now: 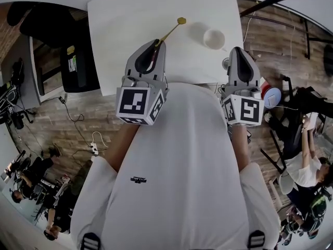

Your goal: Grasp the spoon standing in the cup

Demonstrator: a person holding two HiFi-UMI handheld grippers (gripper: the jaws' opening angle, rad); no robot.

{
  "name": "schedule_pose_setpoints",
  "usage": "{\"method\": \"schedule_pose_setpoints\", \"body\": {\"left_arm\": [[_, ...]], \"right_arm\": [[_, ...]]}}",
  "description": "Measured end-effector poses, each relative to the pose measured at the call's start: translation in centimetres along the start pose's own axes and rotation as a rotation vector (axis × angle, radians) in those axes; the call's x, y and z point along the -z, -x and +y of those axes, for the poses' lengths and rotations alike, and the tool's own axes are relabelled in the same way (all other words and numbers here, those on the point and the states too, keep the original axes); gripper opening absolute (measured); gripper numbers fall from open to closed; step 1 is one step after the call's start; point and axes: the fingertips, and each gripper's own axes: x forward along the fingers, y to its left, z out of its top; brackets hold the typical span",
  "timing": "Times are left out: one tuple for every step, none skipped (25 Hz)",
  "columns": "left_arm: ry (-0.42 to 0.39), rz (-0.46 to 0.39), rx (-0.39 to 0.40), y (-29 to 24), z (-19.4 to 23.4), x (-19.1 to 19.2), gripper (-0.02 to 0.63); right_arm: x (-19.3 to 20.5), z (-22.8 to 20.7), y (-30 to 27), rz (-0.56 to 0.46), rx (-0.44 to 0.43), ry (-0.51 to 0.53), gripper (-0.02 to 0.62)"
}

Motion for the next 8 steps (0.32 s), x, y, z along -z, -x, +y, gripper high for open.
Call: {"method": "schedule_pose_setpoints", "body": {"left_arm": [[0.002,-0.001,-0.002,0.04,0.10,0.02,0.034],[0.003,-0.001,-0.003,0.04,0.14,0.01,0.034],[0.004,-0.001,-0.003,0.04,0.14,0.00,0.034],[0.004,-0.001,-0.003,0.04,0.10,-0.03,0.034],[0.005,-0.002,-0.003,0.04,0.08,-0.05,0.034],[0.006,-0.002,-0.003,0.05,0.06,-0.06,0.034],[0.006,-0.002,-0.003,0.05,0.05,-0.05,0.034],[0.007,-0.001,-0.003,0.05,0.04,-0.04,0.034]], "right_arm": [[-0.01,0.16,-0.11,0.000,-0.003,0.001,0.003],[-0.05,0.27,-0.19,0.000,-0.005,0.002,0.003],[-0.13,0.35,-0.24,0.000,-0.006,0.004,0.003],[-0.21,0.42,-0.25,0.000,-0.008,0.006,0.003],[-0.27,0.49,-0.26,-0.001,-0.010,0.007,0.003],[-0.32,0.56,-0.27,-0.002,-0.012,0.008,0.003],[-0.35,0.64,-0.28,-0.002,-0.013,0.009,0.003],[-0.37,0.72,-0.29,-0.002,-0.015,0.009,0.003]]}}
